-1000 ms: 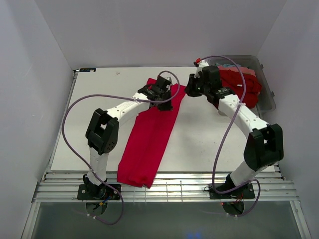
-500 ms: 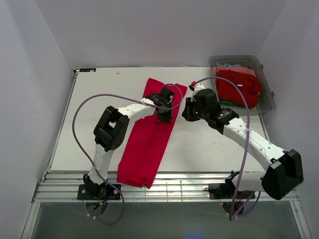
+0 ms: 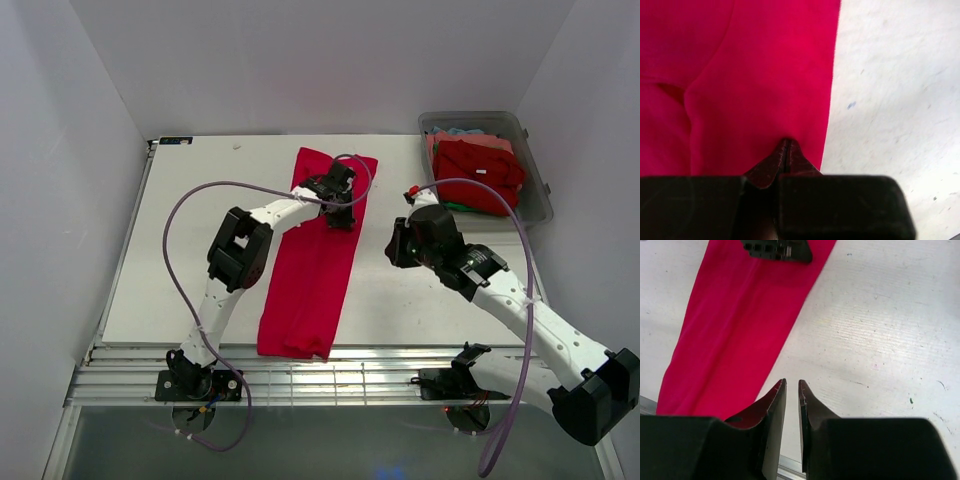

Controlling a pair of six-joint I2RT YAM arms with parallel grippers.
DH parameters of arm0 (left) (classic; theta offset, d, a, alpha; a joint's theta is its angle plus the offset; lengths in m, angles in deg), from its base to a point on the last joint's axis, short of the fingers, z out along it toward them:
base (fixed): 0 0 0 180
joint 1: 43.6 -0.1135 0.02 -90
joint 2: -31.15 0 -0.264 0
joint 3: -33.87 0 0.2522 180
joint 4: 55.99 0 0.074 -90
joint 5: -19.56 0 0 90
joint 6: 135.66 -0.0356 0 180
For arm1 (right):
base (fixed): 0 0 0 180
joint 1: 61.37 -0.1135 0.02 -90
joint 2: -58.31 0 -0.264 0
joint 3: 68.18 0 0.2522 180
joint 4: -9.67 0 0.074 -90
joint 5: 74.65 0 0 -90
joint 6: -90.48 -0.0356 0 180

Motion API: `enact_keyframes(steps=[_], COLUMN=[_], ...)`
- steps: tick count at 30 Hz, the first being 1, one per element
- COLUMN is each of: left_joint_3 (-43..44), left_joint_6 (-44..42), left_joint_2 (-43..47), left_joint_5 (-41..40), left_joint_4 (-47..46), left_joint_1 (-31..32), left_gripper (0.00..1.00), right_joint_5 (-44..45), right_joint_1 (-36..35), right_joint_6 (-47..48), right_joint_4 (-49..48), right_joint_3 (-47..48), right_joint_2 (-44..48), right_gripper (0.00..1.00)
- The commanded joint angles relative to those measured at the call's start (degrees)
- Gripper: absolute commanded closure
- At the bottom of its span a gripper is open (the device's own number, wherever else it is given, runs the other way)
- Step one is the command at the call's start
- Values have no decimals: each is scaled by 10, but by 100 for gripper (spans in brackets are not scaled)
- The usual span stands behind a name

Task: Fold and stack the t-shirts
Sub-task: Rotate the tshirt 90 degrees

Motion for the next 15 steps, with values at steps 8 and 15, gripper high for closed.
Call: enact_keyframes(steps=[8, 15], left_joint_3=[207, 262], left_joint_6=[-15, -27], left_joint_2=[-171, -198], left_joint_5=[37, 106], left_joint_4=[40, -30], left_joint_1=[-70, -107], left_gripper=[91, 86], right_joint_5=[22, -74], right_joint_1=[-7, -20], right_joint_6=[-37, -55], right_joint_4=[25, -43], right_joint_3=[-34, -113], right_joint_2=[16, 24], right_gripper=[78, 74])
